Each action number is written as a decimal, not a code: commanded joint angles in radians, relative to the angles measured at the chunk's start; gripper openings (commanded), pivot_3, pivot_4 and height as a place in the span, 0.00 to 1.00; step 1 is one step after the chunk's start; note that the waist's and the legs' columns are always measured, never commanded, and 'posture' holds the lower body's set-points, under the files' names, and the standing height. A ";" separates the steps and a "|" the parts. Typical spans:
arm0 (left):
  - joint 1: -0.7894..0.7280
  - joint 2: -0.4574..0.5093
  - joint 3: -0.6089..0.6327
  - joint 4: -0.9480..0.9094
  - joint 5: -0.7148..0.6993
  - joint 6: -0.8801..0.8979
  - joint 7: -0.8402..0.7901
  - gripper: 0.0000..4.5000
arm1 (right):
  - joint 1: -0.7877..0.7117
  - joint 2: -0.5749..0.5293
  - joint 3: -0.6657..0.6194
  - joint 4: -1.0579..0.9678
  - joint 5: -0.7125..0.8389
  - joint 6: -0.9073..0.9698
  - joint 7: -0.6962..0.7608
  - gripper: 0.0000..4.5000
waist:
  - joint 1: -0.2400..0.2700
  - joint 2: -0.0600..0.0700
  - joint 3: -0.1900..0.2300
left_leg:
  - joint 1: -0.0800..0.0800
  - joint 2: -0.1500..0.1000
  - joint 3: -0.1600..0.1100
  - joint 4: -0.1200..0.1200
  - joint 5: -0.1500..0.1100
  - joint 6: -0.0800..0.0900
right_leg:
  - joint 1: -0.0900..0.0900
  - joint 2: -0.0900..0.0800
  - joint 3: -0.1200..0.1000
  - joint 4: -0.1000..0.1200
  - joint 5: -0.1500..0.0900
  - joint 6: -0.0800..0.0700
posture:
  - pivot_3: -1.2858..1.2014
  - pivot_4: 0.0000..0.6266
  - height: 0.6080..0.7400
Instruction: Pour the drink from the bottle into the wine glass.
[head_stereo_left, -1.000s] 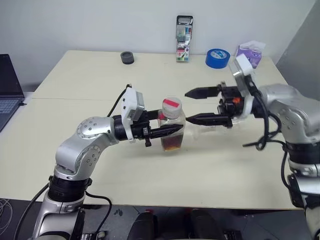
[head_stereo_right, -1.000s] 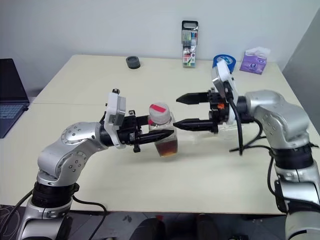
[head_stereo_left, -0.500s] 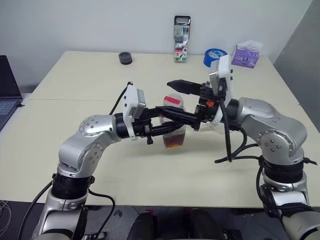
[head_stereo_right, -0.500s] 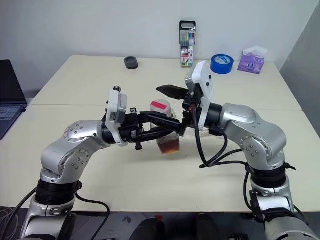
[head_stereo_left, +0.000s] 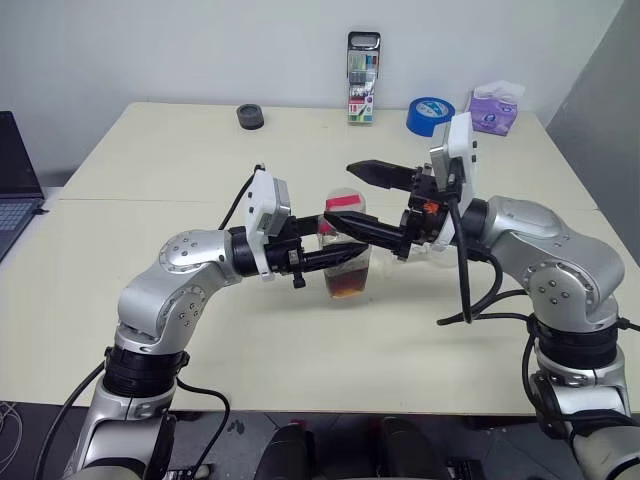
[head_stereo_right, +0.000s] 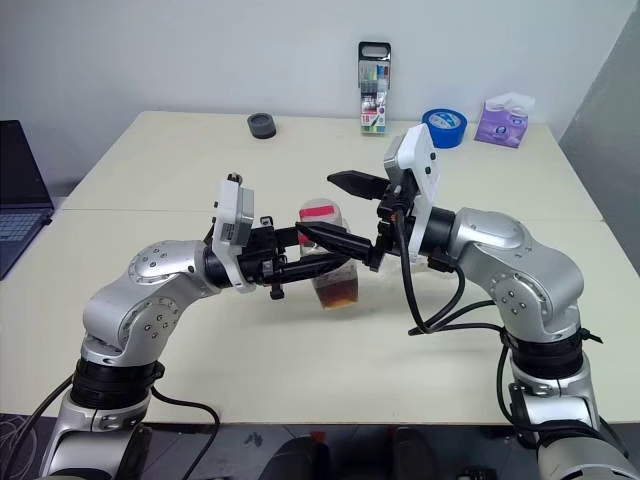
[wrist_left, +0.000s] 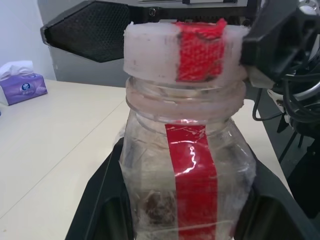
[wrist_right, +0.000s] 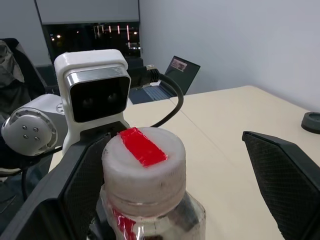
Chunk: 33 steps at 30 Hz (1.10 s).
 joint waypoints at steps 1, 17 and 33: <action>-0.024 0.004 0.013 -0.031 -0.003 -0.025 -0.010 0.42 | -0.008 -0.012 -0.025 -0.032 0.036 0.003 0.016 1.00 | 0.000 0.000 0.000 | 0.000 0.000 0.000 0.000 0.000 0.000 | 0.000 0.000 0.000 0.000 0.000 0.000 | 0.52 0.24 1.00; -0.020 0.008 0.018 -0.030 0.007 -0.026 -0.009 0.42 | -0.017 0.057 0.000 -0.024 0.061 -0.003 0.006 0.63 | 0.000 0.000 0.000 | 0.000 0.000 0.000 0.000 0.000 0.000 | 0.000 0.000 0.000 0.000 0.000 0.000 | 0.52 0.24 1.00; -0.009 0.007 0.016 -0.037 0.005 -0.026 -0.005 0.42 | -0.169 0.056 -0.138 0.124 0.154 0.062 -0.085 0.40 | 0.000 0.000 0.000 | 0.000 0.000 0.000 0.000 0.000 0.000 | 0.000 0.000 0.000 0.000 0.000 0.000 | 0.52 0.24 1.00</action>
